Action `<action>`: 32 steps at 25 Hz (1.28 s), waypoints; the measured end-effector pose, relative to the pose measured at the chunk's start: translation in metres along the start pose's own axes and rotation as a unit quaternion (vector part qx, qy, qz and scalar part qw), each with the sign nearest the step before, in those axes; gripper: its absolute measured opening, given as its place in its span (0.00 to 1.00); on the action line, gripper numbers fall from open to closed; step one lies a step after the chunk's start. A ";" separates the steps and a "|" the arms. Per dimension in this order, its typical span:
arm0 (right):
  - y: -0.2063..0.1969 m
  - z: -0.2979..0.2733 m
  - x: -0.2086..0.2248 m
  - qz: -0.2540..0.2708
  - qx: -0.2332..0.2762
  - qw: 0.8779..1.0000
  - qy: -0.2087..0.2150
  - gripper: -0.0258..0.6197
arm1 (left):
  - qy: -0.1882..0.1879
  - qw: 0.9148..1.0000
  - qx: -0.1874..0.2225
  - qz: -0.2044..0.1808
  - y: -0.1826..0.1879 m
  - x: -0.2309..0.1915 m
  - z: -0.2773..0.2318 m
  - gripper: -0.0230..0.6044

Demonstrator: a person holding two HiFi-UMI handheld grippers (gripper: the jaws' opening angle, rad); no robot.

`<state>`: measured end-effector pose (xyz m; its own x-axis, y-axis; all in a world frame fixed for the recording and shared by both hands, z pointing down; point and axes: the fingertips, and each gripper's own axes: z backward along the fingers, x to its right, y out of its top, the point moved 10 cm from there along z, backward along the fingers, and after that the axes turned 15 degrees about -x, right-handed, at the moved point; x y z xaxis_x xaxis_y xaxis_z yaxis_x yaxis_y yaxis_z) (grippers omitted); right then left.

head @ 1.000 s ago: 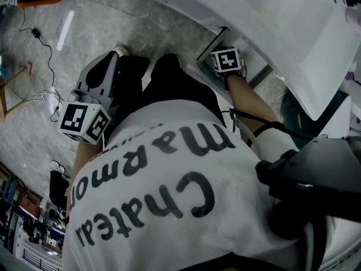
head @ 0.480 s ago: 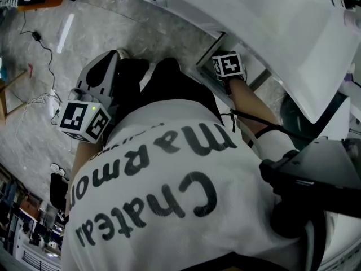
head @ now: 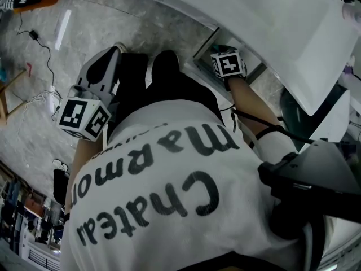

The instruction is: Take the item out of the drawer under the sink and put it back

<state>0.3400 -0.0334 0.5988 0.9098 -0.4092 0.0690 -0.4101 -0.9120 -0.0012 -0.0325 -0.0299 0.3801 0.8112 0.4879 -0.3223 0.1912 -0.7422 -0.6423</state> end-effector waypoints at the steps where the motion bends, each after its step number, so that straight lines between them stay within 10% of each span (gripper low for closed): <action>1: -0.001 0.001 -0.001 -0.001 0.006 1.000 0.001 0.20 | -0.002 1.000 -0.001 -0.001 -0.001 0.001 -0.001 0.05; 32: -0.064 0.058 -0.005 -0.079 0.181 0.980 -0.033 0.20 | -0.064 0.994 -0.020 -0.086 0.025 0.046 -0.020 0.05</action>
<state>0.3650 0.0255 0.5401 0.9672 -0.2518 0.0325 -0.2249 -0.9093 -0.3500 0.0211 -0.0350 0.3636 0.6877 0.6618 -0.2984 0.3442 -0.6592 -0.6686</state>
